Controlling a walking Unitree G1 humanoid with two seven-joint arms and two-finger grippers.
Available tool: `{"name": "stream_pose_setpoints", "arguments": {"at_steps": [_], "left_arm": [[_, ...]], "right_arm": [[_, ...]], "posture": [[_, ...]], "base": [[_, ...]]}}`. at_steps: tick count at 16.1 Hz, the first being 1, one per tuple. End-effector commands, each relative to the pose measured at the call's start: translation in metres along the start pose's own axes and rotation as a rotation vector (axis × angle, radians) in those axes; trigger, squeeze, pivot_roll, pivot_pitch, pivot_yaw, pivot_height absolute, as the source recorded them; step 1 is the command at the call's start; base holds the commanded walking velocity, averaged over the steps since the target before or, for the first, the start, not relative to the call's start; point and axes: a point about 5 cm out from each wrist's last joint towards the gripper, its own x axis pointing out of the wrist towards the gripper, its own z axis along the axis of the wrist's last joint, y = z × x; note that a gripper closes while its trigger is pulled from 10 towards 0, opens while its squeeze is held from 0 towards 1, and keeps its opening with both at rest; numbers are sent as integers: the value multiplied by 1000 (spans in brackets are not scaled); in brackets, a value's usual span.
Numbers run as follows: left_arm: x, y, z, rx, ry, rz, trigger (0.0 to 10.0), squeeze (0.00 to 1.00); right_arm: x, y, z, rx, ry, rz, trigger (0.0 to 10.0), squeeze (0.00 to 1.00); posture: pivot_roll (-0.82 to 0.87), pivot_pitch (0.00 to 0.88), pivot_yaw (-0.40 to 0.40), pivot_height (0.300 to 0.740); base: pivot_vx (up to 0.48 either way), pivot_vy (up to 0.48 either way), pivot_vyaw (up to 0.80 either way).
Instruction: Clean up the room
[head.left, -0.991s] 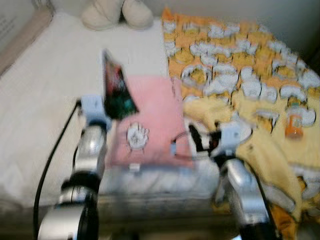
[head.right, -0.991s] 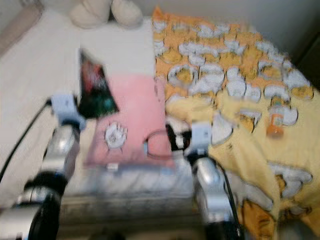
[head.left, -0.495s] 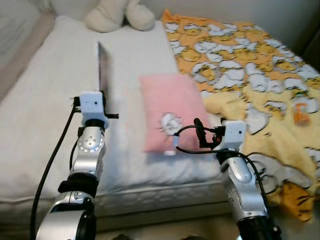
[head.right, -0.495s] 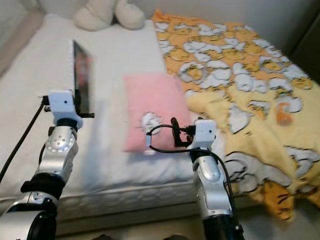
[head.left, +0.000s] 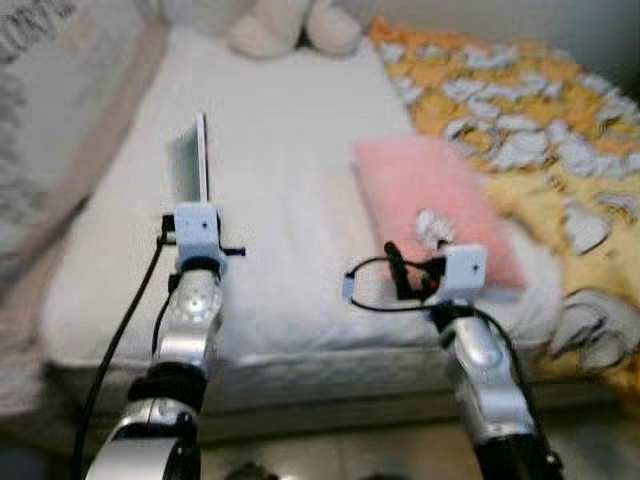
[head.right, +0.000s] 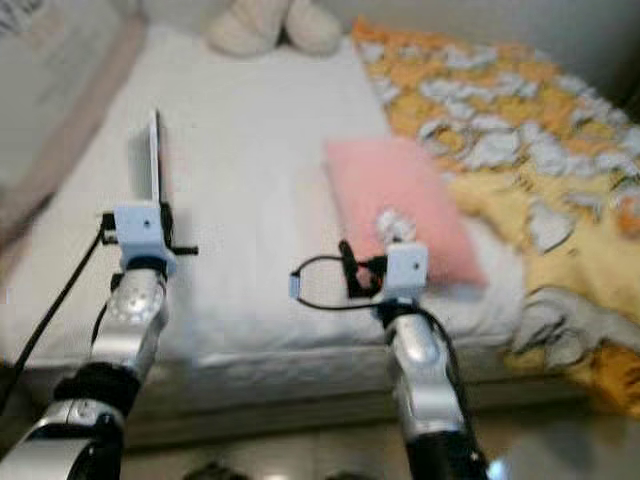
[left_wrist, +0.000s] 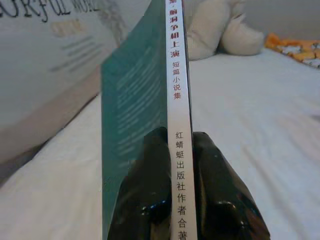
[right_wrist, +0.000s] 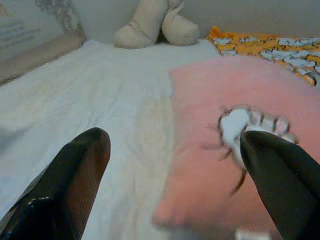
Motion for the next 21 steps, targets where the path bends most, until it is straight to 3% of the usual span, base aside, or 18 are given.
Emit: {"name": "stream_pose_setpoints", "arguments": {"at_steps": [1, 5, 12, 15, 21], "left_arm": [[-1, -13, 6, 27, -30, -49, 10000, 0], [-1, -20, 4, 44, -10, -76, 10000, 0], [6, -25, 18, 109, -68, -124, 10000, 0], [6, -25, 11, 65, -3, -110, 10000, 0], [6, -31, 17, 103, -65, -163, 10000, 0]], "right_arm": [[0, -2, 1, -18, 3, 0, 10000, 0], [-1, -2, 0, -6, 6, 1, 10000, 0], [-3, -5, -3, -5, 12, -19, 10000, 0], [-3, -2, -4, -19, 15, 10, 10000, 0], [-3, -1, -6, -19, 19, 20, 10000, 0]], "posture": [[-26, 0, -30, 740], [-27, 0, -33, 740], [-29, 0, -29, 740], [-31, 0, -27, 740], [-31, 0, -31, 740]], "base": [[0, 0, 769], [63, -323, 730], [0, 0, 0], [404, -254, 0], [278, 0, 0]]}}
